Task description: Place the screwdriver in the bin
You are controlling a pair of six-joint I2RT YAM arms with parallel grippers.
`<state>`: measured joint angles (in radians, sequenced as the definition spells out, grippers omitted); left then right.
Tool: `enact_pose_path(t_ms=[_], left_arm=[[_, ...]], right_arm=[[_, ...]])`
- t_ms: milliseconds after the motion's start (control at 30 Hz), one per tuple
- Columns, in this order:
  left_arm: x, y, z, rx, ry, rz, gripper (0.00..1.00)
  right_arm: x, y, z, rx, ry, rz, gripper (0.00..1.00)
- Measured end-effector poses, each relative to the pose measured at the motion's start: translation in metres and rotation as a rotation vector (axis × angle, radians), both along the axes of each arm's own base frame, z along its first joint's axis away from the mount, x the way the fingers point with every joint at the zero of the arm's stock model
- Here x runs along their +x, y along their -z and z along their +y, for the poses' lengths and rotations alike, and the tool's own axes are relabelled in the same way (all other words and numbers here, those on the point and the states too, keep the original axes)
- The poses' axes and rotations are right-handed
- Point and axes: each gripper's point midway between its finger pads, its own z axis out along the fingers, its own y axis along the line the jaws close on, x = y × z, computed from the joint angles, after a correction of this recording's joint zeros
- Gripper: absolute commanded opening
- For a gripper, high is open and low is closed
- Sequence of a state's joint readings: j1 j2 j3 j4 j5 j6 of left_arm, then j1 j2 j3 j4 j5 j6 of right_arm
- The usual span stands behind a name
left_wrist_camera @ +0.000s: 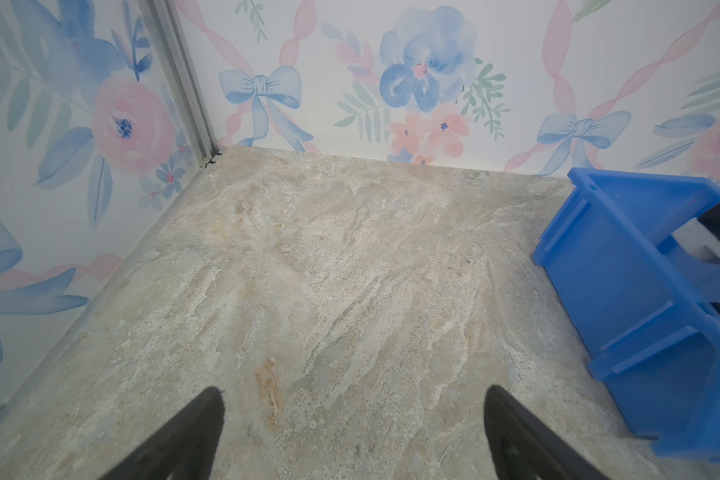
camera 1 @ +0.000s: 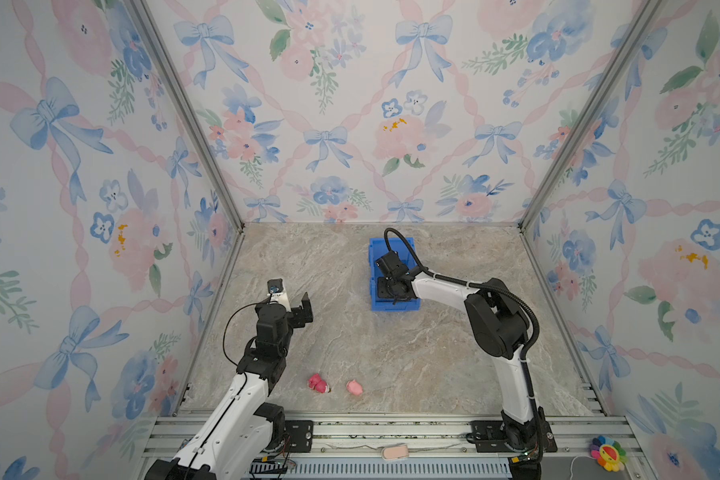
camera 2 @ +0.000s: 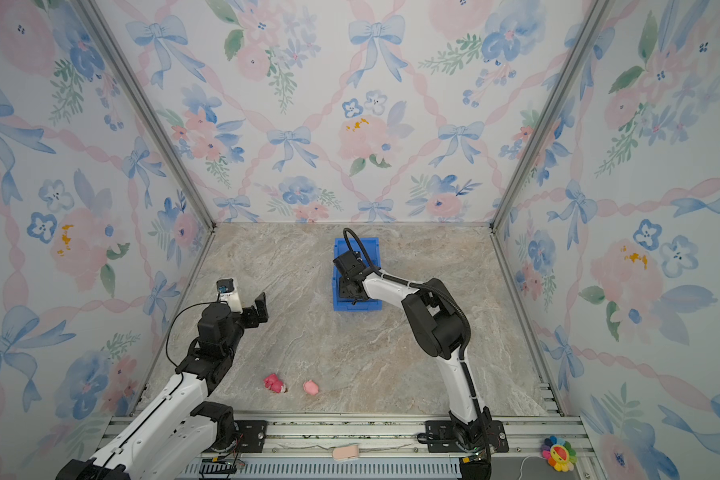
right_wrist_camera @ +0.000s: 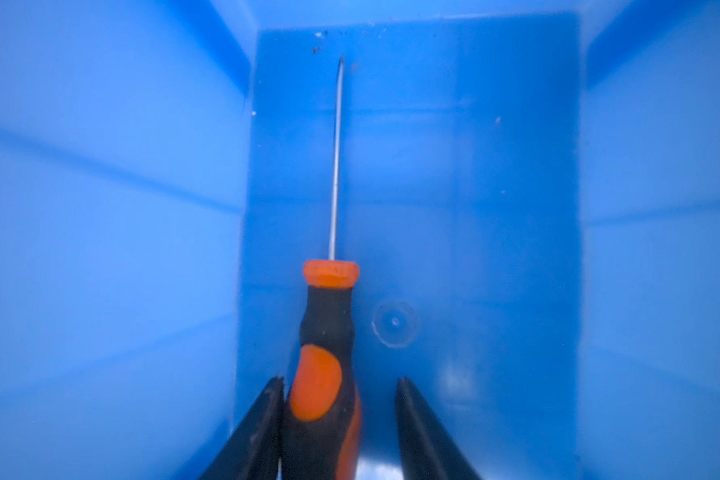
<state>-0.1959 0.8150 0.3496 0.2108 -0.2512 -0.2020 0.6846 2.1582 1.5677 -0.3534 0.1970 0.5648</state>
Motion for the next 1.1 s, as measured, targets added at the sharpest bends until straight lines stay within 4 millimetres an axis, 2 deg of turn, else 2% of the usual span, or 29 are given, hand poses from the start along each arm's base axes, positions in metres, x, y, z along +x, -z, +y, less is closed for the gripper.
enact_pose_path(t_ms=[433,700,833,1100], left_arm=[[0.001,0.003,0.000,0.002,0.000,0.011,0.98],[0.001,0.004,-0.001,0.001,0.005,0.012,0.98],[0.001,0.004,-0.008,-0.013,0.043,0.014,0.98],[-0.001,0.005,-0.032,-0.059,0.157,0.020,0.98]], right_arm=[[-0.015,-0.050,0.004,0.019,-0.067,-0.116,0.63],[-0.028,-0.082,0.012,0.025,-0.121,-0.186,0.68],[-0.036,-0.097,0.011,0.021,-0.145,-0.219,0.74],[-0.066,-0.128,0.005,0.040,-0.196,-0.269,0.85]])
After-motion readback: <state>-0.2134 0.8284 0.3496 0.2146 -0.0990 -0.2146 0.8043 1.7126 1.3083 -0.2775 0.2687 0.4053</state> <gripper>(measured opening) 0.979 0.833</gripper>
